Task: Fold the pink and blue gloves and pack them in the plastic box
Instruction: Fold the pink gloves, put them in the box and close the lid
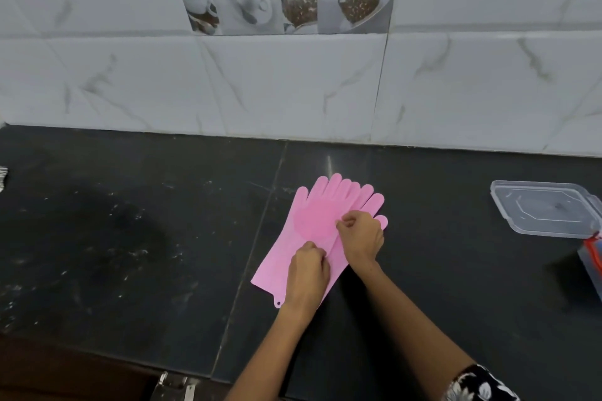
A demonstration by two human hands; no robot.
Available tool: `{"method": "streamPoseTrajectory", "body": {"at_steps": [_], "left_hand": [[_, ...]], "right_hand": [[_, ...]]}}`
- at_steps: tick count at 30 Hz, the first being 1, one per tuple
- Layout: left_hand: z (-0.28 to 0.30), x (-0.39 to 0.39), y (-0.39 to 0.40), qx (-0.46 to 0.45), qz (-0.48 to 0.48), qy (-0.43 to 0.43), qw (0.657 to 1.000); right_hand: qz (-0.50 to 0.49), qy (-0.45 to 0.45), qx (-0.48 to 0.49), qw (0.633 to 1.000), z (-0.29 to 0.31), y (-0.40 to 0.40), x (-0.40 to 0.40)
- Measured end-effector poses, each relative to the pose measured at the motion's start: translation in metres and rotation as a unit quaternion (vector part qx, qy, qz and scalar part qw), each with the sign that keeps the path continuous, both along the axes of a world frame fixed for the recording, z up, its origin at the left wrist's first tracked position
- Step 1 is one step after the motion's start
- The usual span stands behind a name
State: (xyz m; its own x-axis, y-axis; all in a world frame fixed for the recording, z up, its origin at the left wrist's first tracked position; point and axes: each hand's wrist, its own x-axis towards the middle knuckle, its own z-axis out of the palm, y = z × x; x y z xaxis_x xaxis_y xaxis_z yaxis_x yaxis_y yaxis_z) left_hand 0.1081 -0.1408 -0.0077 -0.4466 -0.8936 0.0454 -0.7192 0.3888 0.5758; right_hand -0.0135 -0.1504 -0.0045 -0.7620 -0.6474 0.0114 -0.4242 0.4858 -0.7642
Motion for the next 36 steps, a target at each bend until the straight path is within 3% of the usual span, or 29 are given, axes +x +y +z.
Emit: {"method": "streamPoseTrajectory", "body": {"at_steps": [7, 12, 15, 16, 19, 22, 24, 36], "left_hand": [[0.003, -0.055, 0.044, -0.016, -0.101, 0.093, 0.990], [-0.001, -0.088, 0.068, 0.028, -0.206, 0.092, 0.974], [-0.001, -0.083, 0.039, -0.070, -0.207, 0.063, 0.974], [-0.005, -0.079, 0.024, -0.116, -0.197, 0.037, 0.973], [-0.023, -0.057, -0.006, -0.104, -0.166, -0.074, 0.978], [-0.041, -0.046, -0.026, -0.112, -0.230, -0.140, 0.956], [-0.046, -0.044, -0.030, -0.108, -0.252, -0.142, 0.951], [-0.058, -0.077, 0.040, -0.057, -0.017, -0.100, 0.993]], "right_hand": [[-0.055, 0.048, -0.097, 0.993, 0.011, 0.071, -0.058], [-0.128, 0.081, -0.002, 0.989, -0.003, 0.131, -0.112], [-0.141, 0.102, 0.067, 0.982, -0.010, 0.144, -0.126], [-0.132, 0.119, 0.078, 0.981, -0.013, 0.143, -0.124], [-0.030, 0.167, 0.092, 0.981, -0.022, 0.132, -0.104], [0.109, 0.180, 0.143, 0.967, -0.035, 0.114, -0.087], [0.143, 0.182, 0.175, 0.957, -0.046, 0.109, -0.086], [0.133, 0.228, 0.177, 0.948, -0.063, 0.137, -0.106]]}}
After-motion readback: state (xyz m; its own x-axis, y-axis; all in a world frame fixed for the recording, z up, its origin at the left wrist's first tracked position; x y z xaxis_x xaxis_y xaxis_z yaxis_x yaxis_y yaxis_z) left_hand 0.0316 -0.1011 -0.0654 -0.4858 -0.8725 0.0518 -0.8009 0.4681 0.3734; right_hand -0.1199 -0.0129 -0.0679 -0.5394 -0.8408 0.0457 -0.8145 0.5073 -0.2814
